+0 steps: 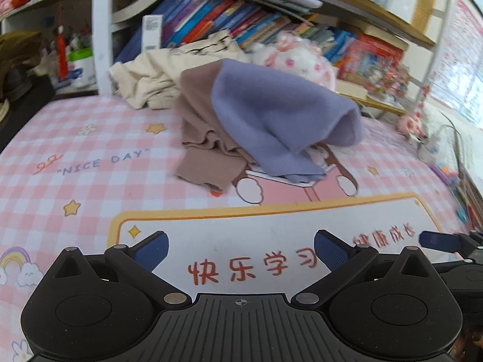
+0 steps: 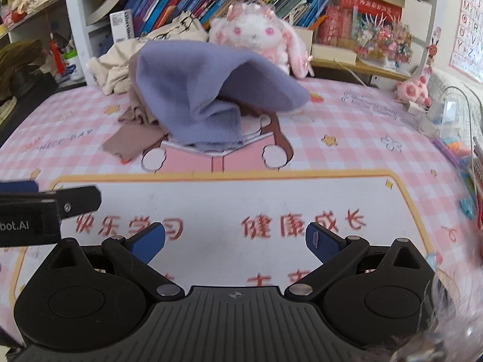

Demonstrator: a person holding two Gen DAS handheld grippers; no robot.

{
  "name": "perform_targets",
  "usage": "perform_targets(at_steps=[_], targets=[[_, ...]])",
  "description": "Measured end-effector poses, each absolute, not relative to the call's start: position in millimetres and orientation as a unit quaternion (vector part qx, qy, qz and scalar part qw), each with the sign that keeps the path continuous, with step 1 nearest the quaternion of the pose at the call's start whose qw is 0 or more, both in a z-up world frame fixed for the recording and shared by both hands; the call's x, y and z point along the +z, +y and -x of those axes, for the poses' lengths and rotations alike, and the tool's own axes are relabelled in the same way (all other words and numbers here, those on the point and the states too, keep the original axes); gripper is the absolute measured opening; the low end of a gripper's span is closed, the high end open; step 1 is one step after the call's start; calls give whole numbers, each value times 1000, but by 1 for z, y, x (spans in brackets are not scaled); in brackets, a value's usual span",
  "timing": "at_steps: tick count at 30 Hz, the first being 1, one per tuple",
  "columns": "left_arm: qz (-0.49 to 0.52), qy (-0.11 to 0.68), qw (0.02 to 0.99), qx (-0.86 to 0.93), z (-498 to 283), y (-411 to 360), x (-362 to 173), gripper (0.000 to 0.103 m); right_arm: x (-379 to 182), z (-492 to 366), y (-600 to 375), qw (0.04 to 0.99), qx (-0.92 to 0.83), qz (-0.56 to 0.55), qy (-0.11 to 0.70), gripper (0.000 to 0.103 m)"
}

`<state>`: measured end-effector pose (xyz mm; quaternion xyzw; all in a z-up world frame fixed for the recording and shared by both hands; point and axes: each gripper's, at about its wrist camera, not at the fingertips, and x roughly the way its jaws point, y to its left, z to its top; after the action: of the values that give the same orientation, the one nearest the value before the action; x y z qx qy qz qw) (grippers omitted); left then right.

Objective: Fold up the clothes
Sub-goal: 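Grasp the lavender sweater with both grippers and lift it off the mat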

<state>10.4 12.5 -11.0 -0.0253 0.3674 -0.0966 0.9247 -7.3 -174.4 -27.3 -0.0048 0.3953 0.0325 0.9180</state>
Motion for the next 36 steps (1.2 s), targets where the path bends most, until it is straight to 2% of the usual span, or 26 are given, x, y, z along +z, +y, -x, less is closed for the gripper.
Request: perform_targets(at_steps=[7, 16, 21, 28, 36], targets=[[-65, 343, 934, -70, -11, 0, -12, 103, -28, 15, -175, 920, 28, 3, 391, 100], [18, 388, 917, -93, -24, 3, -26, 103, -31, 10, -198, 917, 30, -45, 395, 100], [15, 370, 926, -77, -17, -16, -28, 103, -33, -4, -230, 915, 16, -84, 395, 100], [1, 365, 930, -32, -20, -63, -25, 103, -38, -44, -285, 910, 83, -120, 389, 100], [-55, 320, 946, 1, -58, -126, -23, 103, -48, -91, -340, 890, 127, -180, 399, 100]])
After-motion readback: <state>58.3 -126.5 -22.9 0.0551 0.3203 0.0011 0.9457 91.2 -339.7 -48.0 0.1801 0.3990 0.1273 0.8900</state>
